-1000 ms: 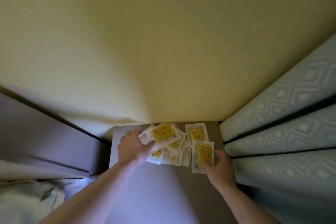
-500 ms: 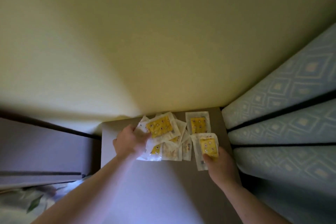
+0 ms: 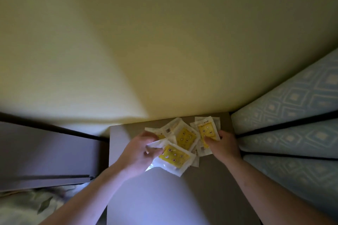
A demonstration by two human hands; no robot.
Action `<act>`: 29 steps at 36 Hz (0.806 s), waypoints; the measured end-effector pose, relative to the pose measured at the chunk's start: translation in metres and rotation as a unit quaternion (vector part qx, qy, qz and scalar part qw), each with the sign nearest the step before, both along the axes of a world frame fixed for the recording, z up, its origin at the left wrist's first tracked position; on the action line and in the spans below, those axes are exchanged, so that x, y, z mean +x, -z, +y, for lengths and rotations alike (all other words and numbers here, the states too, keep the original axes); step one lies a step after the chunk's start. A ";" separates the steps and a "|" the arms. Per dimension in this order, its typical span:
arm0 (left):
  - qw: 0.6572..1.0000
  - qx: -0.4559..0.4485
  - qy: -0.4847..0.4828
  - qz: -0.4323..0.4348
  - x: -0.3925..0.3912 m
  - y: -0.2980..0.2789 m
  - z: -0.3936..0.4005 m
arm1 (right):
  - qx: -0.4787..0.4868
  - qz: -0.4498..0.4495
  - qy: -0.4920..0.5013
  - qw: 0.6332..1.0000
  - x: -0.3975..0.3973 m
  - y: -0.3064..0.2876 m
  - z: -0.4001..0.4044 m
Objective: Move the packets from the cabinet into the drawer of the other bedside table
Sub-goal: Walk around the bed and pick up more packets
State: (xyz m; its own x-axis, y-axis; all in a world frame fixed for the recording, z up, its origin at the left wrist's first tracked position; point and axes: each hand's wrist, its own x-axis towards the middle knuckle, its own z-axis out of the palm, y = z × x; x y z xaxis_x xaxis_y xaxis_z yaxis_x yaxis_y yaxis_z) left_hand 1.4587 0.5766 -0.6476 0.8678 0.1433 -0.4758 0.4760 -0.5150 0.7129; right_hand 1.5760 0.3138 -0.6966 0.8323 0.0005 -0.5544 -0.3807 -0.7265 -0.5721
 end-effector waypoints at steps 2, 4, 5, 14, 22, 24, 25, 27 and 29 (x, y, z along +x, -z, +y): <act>0.999 0.028 0.030 0.005 0.015 0.000 -0.007 | 0.004 0.016 0.017 1.000 0.001 0.001 0.001; 0.998 0.041 0.047 0.020 0.028 -0.001 -0.017 | 0.009 0.019 0.024 0.999 0.000 0.000 0.000; 0.998 0.036 0.042 0.033 0.033 -0.001 -0.022 | 0.012 0.016 0.027 0.999 -0.001 0.000 -0.001; 0.979 0.172 0.017 0.105 0.036 0.006 -0.058 | 0.017 -0.050 0.038 0.998 -0.034 -0.015 -0.012; 0.988 0.142 -0.005 0.066 0.013 -0.004 -0.065 | 0.034 -0.088 0.114 0.989 -0.069 -0.032 -0.022; 0.987 0.159 0.006 0.020 0.001 -0.018 -0.065 | 0.040 -0.101 0.127 0.986 -0.081 -0.046 -0.026; 0.987 0.161 0.015 -0.004 -0.005 -0.026 -0.064 | 0.043 -0.104 0.134 0.985 -0.086 -0.056 -0.029; 0.985 0.162 0.033 -0.046 -0.022 -0.043 -0.062 | 0.056 -0.094 0.148 0.983 -0.099 -0.079 -0.032; 0.982 0.168 0.043 -0.075 -0.043 -0.063 -0.059 | 0.058 -0.079 0.142 0.985 -0.117 -0.103 -0.036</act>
State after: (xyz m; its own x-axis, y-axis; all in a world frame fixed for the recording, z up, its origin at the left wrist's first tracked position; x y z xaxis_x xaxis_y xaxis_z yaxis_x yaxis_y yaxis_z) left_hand 1.4160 0.5177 -0.5844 0.9406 0.1932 -0.2791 0.3221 -0.7676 0.5541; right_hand 1.4590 0.2782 -0.5935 0.8838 -0.1887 -0.4282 -0.4587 -0.5307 -0.7128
